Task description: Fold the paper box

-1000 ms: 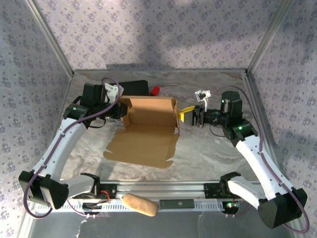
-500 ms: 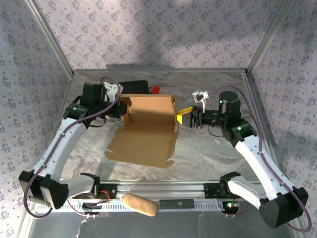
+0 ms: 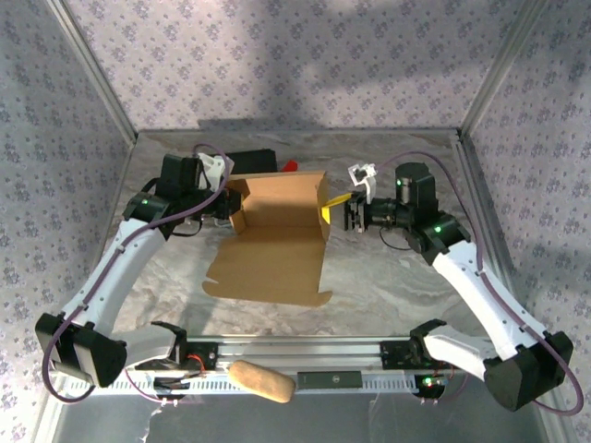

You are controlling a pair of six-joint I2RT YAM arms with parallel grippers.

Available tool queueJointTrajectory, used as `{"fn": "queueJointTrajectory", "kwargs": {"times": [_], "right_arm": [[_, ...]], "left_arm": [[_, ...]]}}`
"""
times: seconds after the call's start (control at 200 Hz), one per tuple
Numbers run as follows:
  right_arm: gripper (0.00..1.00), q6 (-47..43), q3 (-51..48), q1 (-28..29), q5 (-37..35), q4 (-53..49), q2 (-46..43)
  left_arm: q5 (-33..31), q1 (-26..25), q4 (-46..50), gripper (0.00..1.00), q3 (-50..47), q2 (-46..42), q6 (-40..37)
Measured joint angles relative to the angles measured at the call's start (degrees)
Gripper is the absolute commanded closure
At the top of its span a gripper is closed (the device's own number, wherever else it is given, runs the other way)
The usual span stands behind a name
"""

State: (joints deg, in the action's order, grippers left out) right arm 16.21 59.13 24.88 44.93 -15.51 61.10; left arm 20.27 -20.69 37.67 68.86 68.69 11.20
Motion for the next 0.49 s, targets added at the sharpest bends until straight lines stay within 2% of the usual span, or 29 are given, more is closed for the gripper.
{"fn": "queueJointTrajectory", "kwargs": {"times": [0.495], "right_arm": [[0.61, -0.9, 1.5, 2.9, -12.0, -2.3, 1.4]], "left_arm": [[-4.8, -2.0, -0.1, 1.0, 0.0, -1.3, 0.6]]}}
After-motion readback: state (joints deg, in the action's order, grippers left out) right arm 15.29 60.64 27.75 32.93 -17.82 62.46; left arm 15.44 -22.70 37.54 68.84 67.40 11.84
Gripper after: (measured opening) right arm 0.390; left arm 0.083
